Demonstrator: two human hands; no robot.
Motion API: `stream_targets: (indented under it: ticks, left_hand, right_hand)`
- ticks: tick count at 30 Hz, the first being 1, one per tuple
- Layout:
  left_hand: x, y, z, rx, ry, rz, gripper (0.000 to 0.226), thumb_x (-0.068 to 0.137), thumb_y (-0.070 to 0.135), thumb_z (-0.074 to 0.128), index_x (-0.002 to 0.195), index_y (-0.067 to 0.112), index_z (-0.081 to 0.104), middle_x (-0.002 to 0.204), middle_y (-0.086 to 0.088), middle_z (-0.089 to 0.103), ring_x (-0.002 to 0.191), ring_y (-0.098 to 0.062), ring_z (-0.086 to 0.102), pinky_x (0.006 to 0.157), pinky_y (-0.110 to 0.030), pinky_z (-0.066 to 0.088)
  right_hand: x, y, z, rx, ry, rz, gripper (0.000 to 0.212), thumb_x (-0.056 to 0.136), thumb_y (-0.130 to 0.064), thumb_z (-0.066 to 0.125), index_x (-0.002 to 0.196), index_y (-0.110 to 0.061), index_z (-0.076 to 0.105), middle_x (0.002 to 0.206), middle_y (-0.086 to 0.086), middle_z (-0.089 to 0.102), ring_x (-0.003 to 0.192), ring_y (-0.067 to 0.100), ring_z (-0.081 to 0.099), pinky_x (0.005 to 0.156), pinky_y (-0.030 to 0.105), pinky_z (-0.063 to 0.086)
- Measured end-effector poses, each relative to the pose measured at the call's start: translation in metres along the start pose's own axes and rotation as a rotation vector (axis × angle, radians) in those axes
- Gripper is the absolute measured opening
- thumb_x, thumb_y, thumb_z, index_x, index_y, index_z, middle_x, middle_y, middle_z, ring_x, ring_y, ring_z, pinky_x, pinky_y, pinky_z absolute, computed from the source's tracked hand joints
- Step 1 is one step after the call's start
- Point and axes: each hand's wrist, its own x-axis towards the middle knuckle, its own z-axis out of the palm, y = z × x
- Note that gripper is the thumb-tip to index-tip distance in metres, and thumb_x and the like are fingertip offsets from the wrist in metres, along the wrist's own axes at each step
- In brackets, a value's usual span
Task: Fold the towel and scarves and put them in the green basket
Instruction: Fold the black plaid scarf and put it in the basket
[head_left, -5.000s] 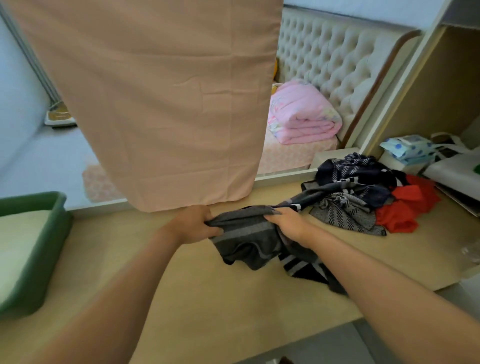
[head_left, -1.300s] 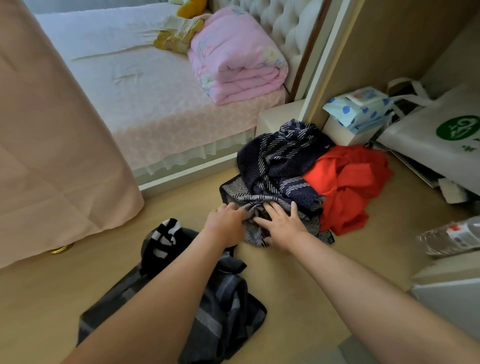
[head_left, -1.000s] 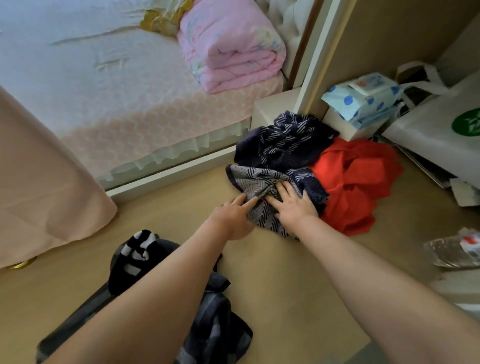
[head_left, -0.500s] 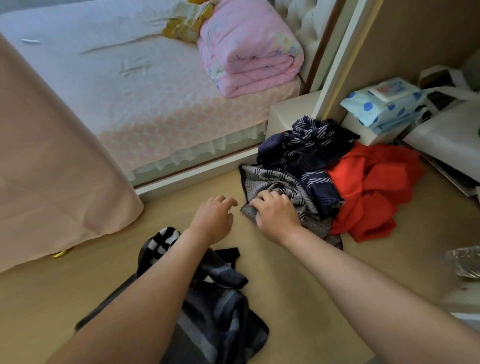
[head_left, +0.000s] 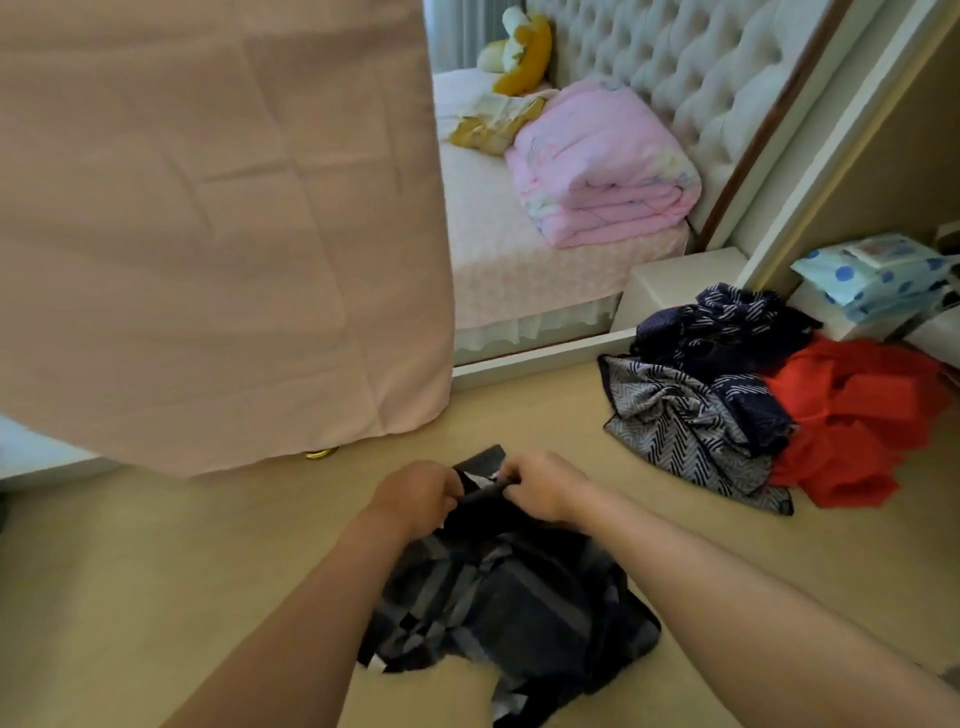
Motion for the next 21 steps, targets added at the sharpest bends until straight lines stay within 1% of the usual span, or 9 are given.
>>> stream_targets:
  ticks: [3, 6, 8, 9, 11, 14, 16, 18, 21]
  left_hand:
    - [-0.031, -0.028, -0.002, -0.220, 0.152, -0.038, 0.008, 0.097, 0.022, 0.047, 0.096, 0.024, 0.056, 0.104, -0.005, 0.065, 0.096, -0.023, 0.058, 0.077, -0.032, 0.042]
    - [-0.056, -0.053, -0.006, -0.372, 0.342, -0.101, 0.016, 0.102, 0.020, 0.039, 0.106, 0.012, 0.052, 0.104, -0.012, 0.063, 0.099, -0.032, 0.059, 0.079, -0.035, 0.043]
    - [-0.076, -0.069, -0.011, -0.461, 0.462, -0.145, 0.017, 0.103, 0.016, 0.038, 0.113, 0.007, 0.050, 0.099, -0.011, 0.061, 0.096, -0.033, 0.059, 0.074, -0.030, 0.043]
    - [-0.086, -0.079, -0.012, -0.512, 0.512, -0.167, 0.013, 0.103, 0.013, 0.039, 0.111, 0.006, 0.047, 0.091, -0.008, 0.059, 0.090, -0.032, 0.058, 0.066, -0.025, 0.041]
    - [-0.103, -0.100, -0.012, -0.637, 0.605, -0.251, 0.007, 0.102, 0.010, 0.038, 0.104, 0.006, 0.044, 0.084, -0.008, 0.057, 0.079, -0.031, 0.056, 0.056, -0.029, 0.036]
    - [-0.123, -0.134, -0.005, -0.822, 0.734, -0.478, 0.008, 0.099, 0.006, 0.038, 0.106, 0.006, 0.043, 0.092, -0.015, 0.060, 0.077, -0.030, 0.055, 0.065, -0.038, 0.044]
    - [-0.133, -0.154, 0.004, -0.885, 0.752, -0.606, 0.013, 0.094, 0.004, 0.043, 0.104, 0.009, 0.036, 0.092, -0.019, 0.060, 0.078, -0.033, 0.060, 0.070, -0.047, 0.054]
    - [-0.143, -0.169, 0.017, -0.882, 0.669, -0.695, 0.019, 0.092, 0.005, 0.047, 0.103, 0.010, 0.033, 0.093, -0.020, 0.058, 0.083, -0.035, 0.062, 0.077, -0.053, 0.055]
    - [-0.151, -0.180, 0.041, -0.604, 0.579, -0.700, 0.044, 0.087, 0.016, 0.060, 0.123, 0.008, 0.036, 0.116, -0.020, 0.050, 0.105, -0.040, 0.053, 0.083, -0.048, 0.050]
  right_hand:
    - [0.000, -0.045, 0.000, 0.139, 0.160, -0.102, 0.018, 0.092, -0.018, 0.055, 0.105, -0.023, 0.067, 0.110, 0.000, 0.067, 0.103, 0.020, 0.060, 0.092, 0.033, 0.049]
    - [-0.001, -0.091, 0.006, 0.194, 0.266, -0.218, 0.023, 0.090, -0.012, 0.058, 0.110, -0.020, 0.068, 0.112, 0.002, 0.068, 0.105, 0.021, 0.062, 0.094, 0.031, 0.048]
    - [-0.004, -0.115, 0.014, 0.230, 0.251, -0.285, 0.041, 0.089, -0.005, 0.058, 0.128, -0.018, 0.061, 0.129, 0.004, 0.061, 0.118, 0.020, 0.056, 0.104, 0.030, 0.044]
    - [-0.007, -0.122, 0.020, 0.226, 0.230, -0.312, 0.052, 0.089, -0.003, 0.058, 0.138, -0.018, 0.053, 0.140, 0.005, 0.052, 0.127, 0.020, 0.050, 0.110, 0.031, 0.039]
    - [-0.010, -0.129, 0.034, 0.176, 0.193, -0.314, 0.065, 0.090, -0.004, 0.058, 0.150, -0.019, 0.039, 0.153, 0.004, 0.035, 0.136, 0.020, 0.039, 0.116, 0.030, 0.031]
    - [-0.007, -0.122, 0.062, 0.070, 0.114, -0.191, 0.067, 0.088, -0.013, 0.062, 0.150, -0.020, 0.038, 0.151, 0.005, 0.034, 0.135, 0.024, 0.041, 0.113, 0.028, 0.032]
    - [-0.006, -0.116, 0.083, -0.015, 0.021, -0.077, 0.063, 0.083, -0.022, 0.064, 0.144, -0.022, 0.045, 0.140, 0.005, 0.042, 0.128, 0.029, 0.048, 0.108, 0.035, 0.041]
    - [-0.007, -0.110, 0.104, -0.093, -0.062, 0.004, 0.069, 0.083, -0.027, 0.065, 0.148, -0.025, 0.039, 0.140, 0.007, 0.041, 0.126, 0.030, 0.048, 0.106, 0.041, 0.043]
    - [-0.011, -0.102, 0.131, -0.158, -0.107, 0.031, 0.076, 0.088, -0.024, 0.063, 0.154, -0.022, 0.026, 0.148, 0.011, 0.036, 0.130, 0.032, 0.044, 0.108, 0.043, 0.041]
